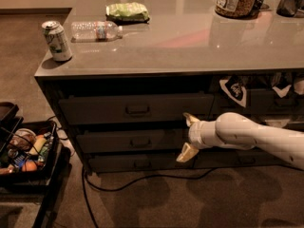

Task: Open middle drawer

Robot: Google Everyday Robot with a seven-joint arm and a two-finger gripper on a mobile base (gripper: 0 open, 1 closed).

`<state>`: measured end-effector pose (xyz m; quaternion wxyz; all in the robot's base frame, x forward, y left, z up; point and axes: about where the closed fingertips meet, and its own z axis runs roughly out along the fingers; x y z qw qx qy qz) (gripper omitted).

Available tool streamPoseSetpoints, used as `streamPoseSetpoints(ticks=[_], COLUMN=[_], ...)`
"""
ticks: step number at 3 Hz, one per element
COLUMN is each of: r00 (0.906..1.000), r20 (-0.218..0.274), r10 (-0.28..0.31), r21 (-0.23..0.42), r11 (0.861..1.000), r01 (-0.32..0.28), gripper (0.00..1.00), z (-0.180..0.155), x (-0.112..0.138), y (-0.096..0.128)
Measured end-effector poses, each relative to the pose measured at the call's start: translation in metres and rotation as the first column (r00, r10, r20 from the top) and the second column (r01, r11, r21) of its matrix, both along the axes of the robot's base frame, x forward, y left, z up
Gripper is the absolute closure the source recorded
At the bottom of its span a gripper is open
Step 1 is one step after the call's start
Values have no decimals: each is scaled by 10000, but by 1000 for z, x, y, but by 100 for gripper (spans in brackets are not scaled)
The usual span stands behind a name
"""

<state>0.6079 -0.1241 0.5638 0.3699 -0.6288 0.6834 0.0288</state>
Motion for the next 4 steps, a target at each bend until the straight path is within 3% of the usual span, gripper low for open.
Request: streamPoseSetpoints(ticks=[2,3,4], r00=[9999,9984,9920], r20=[-146,-438,-610], r10=[71,349,1103], r21=[-16,117,416], r11=[10000,9993,9933], r01=[-71,-344,-1079], gripper=[0,0,0], z=[-8,-33,-69], x=[-6,-29,-47], y=[3,6,17])
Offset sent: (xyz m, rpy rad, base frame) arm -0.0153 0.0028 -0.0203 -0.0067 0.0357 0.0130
